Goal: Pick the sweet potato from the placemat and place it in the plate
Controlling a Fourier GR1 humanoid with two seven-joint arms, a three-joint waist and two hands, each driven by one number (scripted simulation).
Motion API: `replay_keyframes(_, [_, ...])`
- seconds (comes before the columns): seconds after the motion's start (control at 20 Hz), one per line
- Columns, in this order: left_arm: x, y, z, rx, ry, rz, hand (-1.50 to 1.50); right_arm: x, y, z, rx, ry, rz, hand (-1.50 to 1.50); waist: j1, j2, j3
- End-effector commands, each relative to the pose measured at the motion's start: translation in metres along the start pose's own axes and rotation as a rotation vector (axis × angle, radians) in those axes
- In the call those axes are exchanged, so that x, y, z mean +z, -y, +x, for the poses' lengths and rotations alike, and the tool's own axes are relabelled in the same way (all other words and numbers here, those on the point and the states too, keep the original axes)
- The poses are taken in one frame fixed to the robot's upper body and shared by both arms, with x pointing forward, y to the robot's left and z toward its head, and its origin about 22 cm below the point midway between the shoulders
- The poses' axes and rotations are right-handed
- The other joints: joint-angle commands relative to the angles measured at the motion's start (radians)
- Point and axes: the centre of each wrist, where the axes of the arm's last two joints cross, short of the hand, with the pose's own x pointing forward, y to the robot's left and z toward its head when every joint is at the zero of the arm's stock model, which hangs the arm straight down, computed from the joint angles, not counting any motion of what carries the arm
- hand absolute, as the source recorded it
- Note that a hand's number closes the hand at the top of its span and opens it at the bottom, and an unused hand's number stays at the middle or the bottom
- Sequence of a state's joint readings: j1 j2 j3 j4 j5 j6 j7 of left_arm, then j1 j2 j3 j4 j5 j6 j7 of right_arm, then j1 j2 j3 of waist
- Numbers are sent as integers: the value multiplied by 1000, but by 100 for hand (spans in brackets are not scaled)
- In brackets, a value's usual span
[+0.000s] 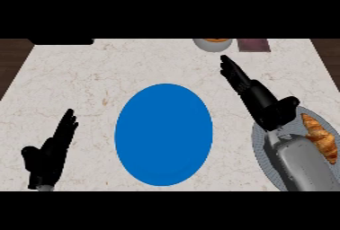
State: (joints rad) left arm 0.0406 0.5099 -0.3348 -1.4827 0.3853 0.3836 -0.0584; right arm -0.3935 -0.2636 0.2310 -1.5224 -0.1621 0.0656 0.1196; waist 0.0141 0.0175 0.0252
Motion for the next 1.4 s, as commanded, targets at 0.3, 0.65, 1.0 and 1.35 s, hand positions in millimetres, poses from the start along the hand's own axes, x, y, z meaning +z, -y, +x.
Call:
replay_keyframes(0.3, [-3, -53, 3, -263, 119, 97, 0, 74, 101, -7, 450, -72, -499, -150, -100, -32, -39])
replay_keyframes(0.65, [9, -66, -7, -307, 130, 94, 0, 143, 19, -47, 375, 286, -930, -150, -74, -32, -22])
replay_keyframes(1.0, [-11, -65, 11, -285, 158, 61, 0, 214, -22, -40, 410, 149, -764, -150, -33, -20, -26])
replay_keyframes(1.35, [5, -54, -1, -302, 140, 24, 0, 256, 11, -22, 727, -238, -638, -150, -16, -14, -29])
